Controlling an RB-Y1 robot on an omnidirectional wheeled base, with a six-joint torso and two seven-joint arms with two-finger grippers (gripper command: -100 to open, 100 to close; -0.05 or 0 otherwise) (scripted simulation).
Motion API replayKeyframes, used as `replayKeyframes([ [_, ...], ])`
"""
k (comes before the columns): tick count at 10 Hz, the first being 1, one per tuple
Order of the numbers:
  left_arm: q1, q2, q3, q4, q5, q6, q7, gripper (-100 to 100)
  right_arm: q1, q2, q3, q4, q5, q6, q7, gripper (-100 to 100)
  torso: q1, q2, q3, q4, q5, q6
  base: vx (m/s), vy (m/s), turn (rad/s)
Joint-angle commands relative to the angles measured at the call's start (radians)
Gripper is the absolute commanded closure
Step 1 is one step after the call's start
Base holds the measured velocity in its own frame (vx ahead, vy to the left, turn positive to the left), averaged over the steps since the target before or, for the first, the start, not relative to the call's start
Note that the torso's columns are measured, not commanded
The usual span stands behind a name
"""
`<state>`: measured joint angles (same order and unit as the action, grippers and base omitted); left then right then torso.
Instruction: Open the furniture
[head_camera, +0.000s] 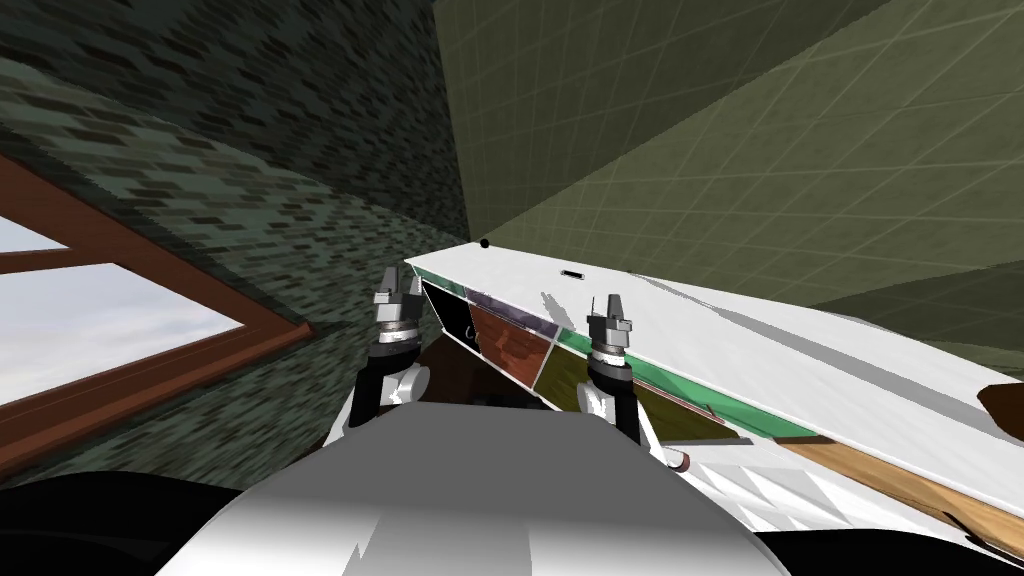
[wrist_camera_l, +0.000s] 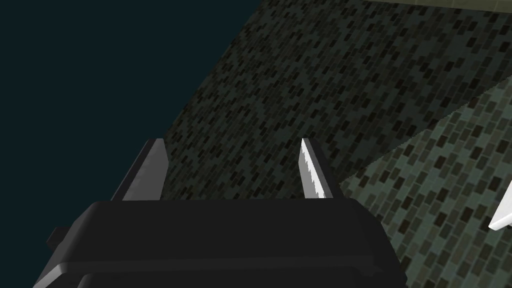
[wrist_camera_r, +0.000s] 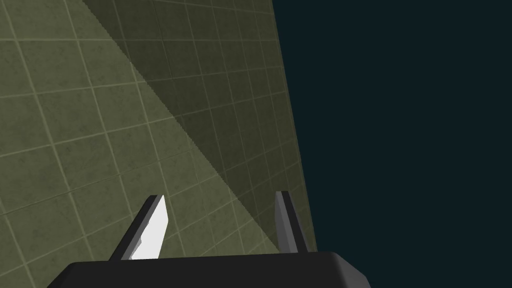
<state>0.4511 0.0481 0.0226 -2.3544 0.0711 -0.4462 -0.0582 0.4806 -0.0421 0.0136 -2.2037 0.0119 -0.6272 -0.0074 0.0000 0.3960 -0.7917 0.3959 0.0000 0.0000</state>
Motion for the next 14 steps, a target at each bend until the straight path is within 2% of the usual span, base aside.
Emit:
replayKeyframes([
  [1,0.000,0.000,0.000,0.000,0.000,0.000,0.000,0,0.000,0.000,0.000,0.000,0.000,0.000,0.000,0,0.000,0.074,-0.147,0.074,0.000,0.000,0.000,0.000,0.000],
  [3,0.000,0.000,0.000,0.000,0.000,0.000,0.000,0,0.000,0.000,0.000,0.000,0.000,0.000,0.000,0,0.000,0.222,-0.443,0.221,0.000,0.000,0.006,-0.005,-0.003],
  [4,0.000,0.000,0.000,0.000,0.000,0.000,0.000,0,-0.014,-0.038,-0.005,-0.006,0.021,-0.006,0.025,-100,-0.002,0.292,-0.590,0.288,-0.005,-0.001,0.002,0.017,-0.022],
  [6,0.000,0.000,0.000,0.000,0.000,0.000,0.000,0,-0.022,-0.069,-0.010,0.003,0.050,-0.005,0.061,-100,-0.004,0.329,-0.684,0.333,-0.003,-0.001,-0.015,0.037,-0.023],
  [11,0.000,0.000,0.000,0.000,0.000,0.000,0.000,0,-0.052,-0.130,-0.030,0.032,0.167,-0.001,0.194,-100,0.002,0.334,-0.689,0.337,-0.001,-0.003,-0.005,0.047,-0.030],
  [14,0.000,0.000,0.000,0.000,0.000,0.000,0.000,0,-0.066,-0.147,-0.039,0.044,0.226,0.000,0.268,-100,0.001,0.336,-0.688,0.339,0.000,-0.003,-0.008,0.049,-0.021],
])
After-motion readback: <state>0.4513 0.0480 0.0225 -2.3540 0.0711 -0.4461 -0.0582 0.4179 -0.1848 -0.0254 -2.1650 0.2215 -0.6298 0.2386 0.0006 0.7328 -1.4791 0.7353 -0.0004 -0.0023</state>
